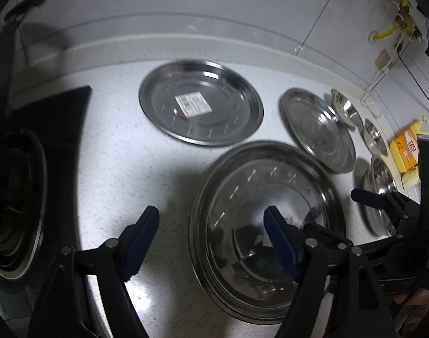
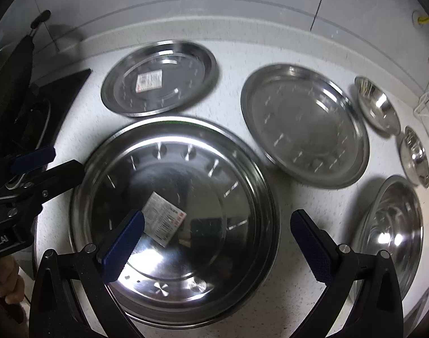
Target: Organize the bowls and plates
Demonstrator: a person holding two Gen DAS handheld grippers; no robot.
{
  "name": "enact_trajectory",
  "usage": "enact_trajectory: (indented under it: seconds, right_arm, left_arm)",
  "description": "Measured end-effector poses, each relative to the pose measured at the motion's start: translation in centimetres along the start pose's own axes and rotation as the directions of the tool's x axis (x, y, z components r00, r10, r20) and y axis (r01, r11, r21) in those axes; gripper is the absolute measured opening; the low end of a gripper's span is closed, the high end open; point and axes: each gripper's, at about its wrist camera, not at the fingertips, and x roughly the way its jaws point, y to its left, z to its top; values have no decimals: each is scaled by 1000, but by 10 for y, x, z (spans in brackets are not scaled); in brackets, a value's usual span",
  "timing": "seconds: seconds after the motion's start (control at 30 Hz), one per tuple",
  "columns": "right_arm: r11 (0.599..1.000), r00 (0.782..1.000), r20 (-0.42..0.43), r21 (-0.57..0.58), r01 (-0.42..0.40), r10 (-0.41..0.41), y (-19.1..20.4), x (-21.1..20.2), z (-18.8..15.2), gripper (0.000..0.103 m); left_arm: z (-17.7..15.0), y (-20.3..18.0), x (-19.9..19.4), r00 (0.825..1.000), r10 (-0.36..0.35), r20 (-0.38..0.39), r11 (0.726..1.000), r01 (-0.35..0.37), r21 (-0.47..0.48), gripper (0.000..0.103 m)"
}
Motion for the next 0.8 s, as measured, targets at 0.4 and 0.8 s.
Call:
enact_trajectory:
  seconds: [0.4,0.8]
  right_arm:
    - [998,994,-92,26,-57,59,-12,27,1,102]
    - [998,992,-107,9,-67,68,-27,28,-2,77]
  left_arm:
    - [-9,7,29,993,-39,-113,999,37,-22,76]
    - [-8,22,26,986,-132,-106,989,123,-86,73]
